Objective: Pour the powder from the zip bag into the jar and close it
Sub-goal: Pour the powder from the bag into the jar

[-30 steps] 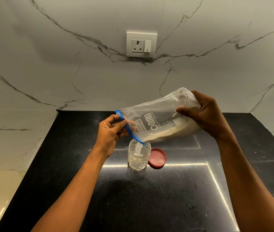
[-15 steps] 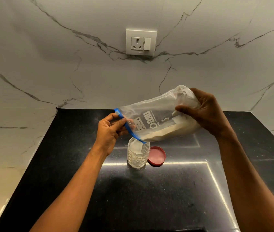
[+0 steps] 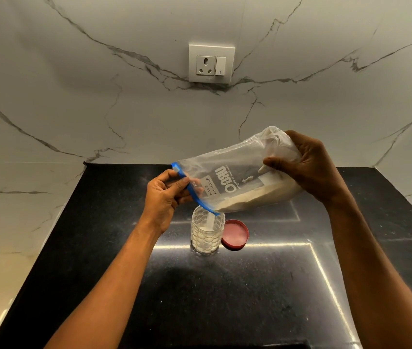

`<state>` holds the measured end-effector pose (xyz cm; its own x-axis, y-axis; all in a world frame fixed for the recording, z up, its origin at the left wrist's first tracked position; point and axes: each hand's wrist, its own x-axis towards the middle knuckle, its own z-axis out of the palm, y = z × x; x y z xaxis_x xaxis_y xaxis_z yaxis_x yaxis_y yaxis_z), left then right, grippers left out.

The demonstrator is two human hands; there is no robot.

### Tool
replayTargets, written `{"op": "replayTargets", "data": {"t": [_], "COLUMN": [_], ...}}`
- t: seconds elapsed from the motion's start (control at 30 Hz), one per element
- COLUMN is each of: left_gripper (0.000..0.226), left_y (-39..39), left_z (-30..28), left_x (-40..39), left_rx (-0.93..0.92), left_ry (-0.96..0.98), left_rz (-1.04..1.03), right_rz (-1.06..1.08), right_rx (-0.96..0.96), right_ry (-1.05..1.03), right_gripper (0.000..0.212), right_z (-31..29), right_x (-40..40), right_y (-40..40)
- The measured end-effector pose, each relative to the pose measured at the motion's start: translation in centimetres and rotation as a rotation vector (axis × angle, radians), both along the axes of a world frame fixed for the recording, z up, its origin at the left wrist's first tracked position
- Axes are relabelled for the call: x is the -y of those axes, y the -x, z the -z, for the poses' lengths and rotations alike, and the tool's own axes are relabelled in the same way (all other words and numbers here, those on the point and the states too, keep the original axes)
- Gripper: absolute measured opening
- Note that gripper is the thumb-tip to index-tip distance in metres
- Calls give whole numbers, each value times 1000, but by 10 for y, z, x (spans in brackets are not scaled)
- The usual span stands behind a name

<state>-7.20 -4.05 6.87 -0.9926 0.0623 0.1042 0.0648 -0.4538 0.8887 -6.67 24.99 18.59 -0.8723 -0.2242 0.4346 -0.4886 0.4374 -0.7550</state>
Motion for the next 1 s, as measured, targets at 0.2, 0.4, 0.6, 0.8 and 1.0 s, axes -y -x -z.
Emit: {"op": "replayTargets", "data": {"t": [0.2,0.4,0.6,0.8,1.0], "left_gripper": [19,19,26,26,23], "left_y": [0,-1,-3,-2,-2], "left_z": [2,1,0,3,8], "left_x": [2,3,2,2,4], "left_rx": [3,2,13,18,10], "left_ry": [15,4,-8,-13,-21], "left_rz": [-16,-17,-11,-11,-14], "right_rz": [3,1,-5,-5,-7], "right_rx": [3,4,-3,-17,-33], "right_ry": [-22,-28,-31,-50,-79], "right_gripper": [46,47,46,46,44], "right_z": [0,-2,1,-2,-1], "right_x": [3,3,2,3,6], "right_y": [2,3,4,2,2]}}
